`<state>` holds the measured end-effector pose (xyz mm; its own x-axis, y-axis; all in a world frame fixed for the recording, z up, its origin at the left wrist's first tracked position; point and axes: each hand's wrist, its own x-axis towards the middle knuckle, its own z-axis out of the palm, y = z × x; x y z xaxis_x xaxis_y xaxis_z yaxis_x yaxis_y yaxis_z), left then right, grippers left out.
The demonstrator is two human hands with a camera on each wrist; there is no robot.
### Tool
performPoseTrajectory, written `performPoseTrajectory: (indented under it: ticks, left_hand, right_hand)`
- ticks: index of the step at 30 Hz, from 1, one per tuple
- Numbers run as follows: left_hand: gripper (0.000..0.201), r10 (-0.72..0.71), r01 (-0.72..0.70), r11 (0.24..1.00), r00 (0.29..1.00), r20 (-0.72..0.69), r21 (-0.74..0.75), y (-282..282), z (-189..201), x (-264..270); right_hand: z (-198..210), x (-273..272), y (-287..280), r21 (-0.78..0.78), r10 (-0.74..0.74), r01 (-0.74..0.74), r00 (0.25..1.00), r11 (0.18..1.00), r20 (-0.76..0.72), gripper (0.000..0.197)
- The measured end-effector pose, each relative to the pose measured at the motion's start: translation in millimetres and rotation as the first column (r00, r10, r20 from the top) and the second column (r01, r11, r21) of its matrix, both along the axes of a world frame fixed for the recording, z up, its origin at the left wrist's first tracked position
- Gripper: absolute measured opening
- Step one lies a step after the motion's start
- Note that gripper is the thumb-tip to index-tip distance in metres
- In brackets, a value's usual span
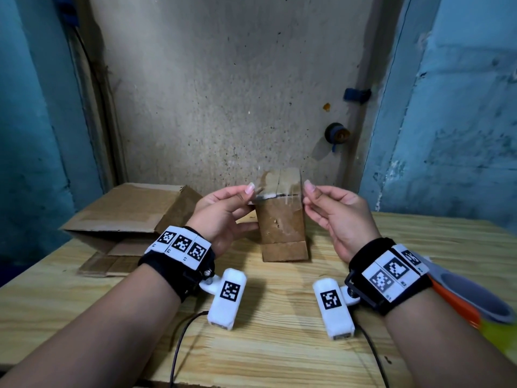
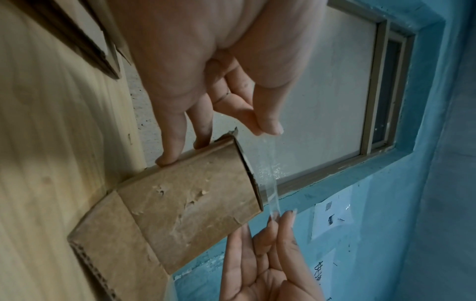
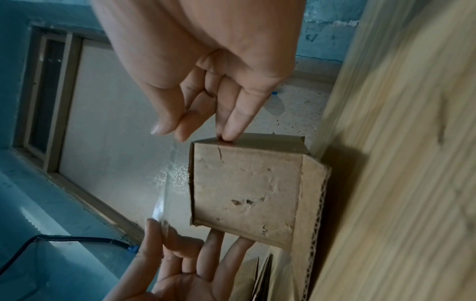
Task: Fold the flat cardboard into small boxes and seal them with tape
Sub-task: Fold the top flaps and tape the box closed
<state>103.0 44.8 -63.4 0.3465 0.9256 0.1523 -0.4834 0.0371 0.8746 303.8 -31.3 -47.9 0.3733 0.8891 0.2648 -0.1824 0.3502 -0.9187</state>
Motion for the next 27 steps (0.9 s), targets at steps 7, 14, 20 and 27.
performPoseTrajectory:
  ticks: [7, 14, 20, 27]
  left_hand:
    - [0.013, -0.025, 0.025, 1.000, 0.999, 0.026, 0.002, -2.4, -2.2, 0.5]
    - [0.018, -0.049, 0.048, 0.999, 0.999, 0.022, 0.011, -3.3, 0.1, 0.3]
    - [0.012, -0.036, 0.036, 0.999, 0.999, 0.021, 0.009, -1.8, -1.7, -0.3]
    - [0.015, -0.041, 0.041, 0.999, 0.999, 0.036, -0.006, -3.8, 1.1, -0.1]
  right_hand:
    - [1.0, 0.3, -5.6, 0.015, -0.019, 0.020, 1.000, 1.000, -0.020, 0.035]
    - [3.3, 0.4, -6.9, 0.013, -0.029, 0.030, 0.999, 0.999, -0.025, 0.035]
    - [5.2, -1.1, -8.4, 0.022, -0.026, 0.026, 0.999, 0.999, -0.033, 0.035]
    - [4.8, -1.0, -5.6, 0.014, -0.039, 0.039, 0.999, 0.999, -0.010, 0.036]
